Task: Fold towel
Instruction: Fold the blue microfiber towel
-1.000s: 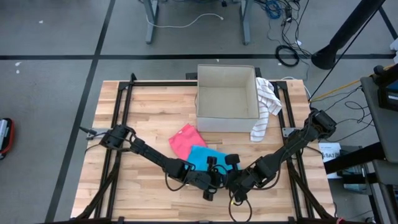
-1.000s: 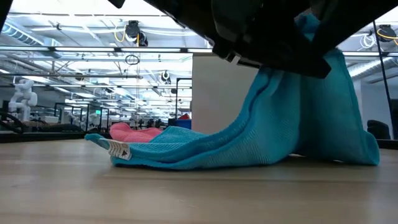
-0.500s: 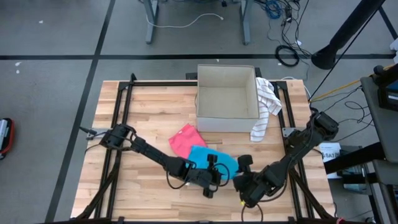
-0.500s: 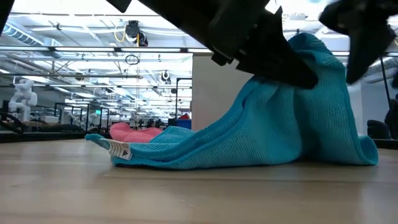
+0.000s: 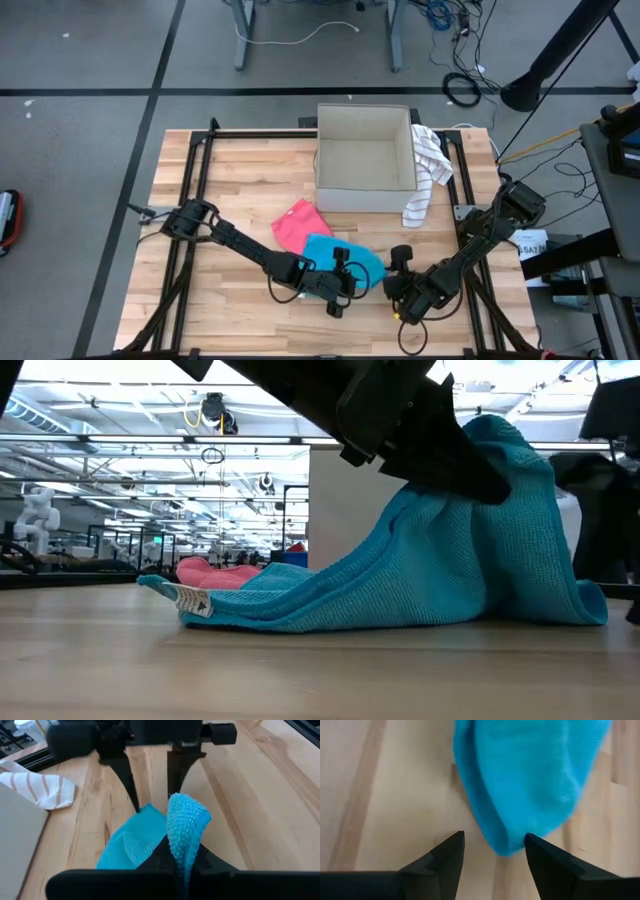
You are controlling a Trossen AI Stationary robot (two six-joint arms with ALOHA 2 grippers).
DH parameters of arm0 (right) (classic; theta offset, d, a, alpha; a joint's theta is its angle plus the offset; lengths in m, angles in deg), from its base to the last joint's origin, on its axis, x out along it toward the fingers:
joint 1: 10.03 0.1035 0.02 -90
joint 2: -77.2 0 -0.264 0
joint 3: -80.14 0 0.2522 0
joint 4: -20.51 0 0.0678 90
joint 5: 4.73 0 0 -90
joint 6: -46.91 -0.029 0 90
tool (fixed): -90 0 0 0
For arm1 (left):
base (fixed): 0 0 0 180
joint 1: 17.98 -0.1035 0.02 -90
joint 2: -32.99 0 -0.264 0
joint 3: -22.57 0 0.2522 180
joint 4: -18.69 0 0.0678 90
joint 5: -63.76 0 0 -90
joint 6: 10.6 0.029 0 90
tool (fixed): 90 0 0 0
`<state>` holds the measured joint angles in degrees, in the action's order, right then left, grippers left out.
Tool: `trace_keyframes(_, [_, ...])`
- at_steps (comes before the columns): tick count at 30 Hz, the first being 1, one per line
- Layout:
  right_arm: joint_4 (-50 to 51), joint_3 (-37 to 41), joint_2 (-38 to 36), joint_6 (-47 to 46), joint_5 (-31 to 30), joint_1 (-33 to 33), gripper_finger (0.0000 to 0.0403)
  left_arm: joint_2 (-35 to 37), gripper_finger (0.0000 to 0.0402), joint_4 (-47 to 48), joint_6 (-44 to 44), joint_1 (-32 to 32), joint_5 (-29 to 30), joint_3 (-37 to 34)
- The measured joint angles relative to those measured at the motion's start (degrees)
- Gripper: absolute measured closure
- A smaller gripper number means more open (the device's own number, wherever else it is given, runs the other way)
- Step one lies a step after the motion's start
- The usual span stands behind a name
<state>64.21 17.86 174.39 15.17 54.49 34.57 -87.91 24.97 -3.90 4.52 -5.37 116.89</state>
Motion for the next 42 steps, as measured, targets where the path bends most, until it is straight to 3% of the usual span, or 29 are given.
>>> trace_keyframes(7, [-4.69,2.50,-0.15,1.32,-2.03,-1.10,0.0236,0.00,0.0399,-0.08,-0.21,0.00,-0.02,0.00])
trace_keyframes(16, [-3.06,2.60,-0.09,2.04,-1.69,-3.06,0.0392,0.00,0.0399,-0.78,-0.42,0.34,-0.71,0.00])
trace_keyframes(23, [-1.50,2.47,-2.78,0.88,5.10,-1.46,0.0401,0.00,0.0400,-1.63,-0.20,2.57,-3.05,0.00])
trace_keyframes(29, [-0.62,0.47,-10.94,0.57,10.01,1.40,0.0402,0.00,0.0400,-3.42,1.27,4.88,-8.22,0.00])
trace_keyframes(34, [-4.69,-2.70,-16.09,2.88,18.30,3.06,0.0402,0.00,0.0400,-3.87,1.11,6.55,-12.99,0.00])
trace_keyframes(39, [-13.03,-3.47,-15.61,6.35,26.20,2.55,0.0403,0.00,0.0400,-4.28,-0.11,9.18,-13.35,0.02])
trace_keyframes(42, [-13.67,-3.46,-13.47,7.72,29.16,1.01,0.0403,0.01,0.0399,-3.99,-2.36,10.80,-10.74,0.02])
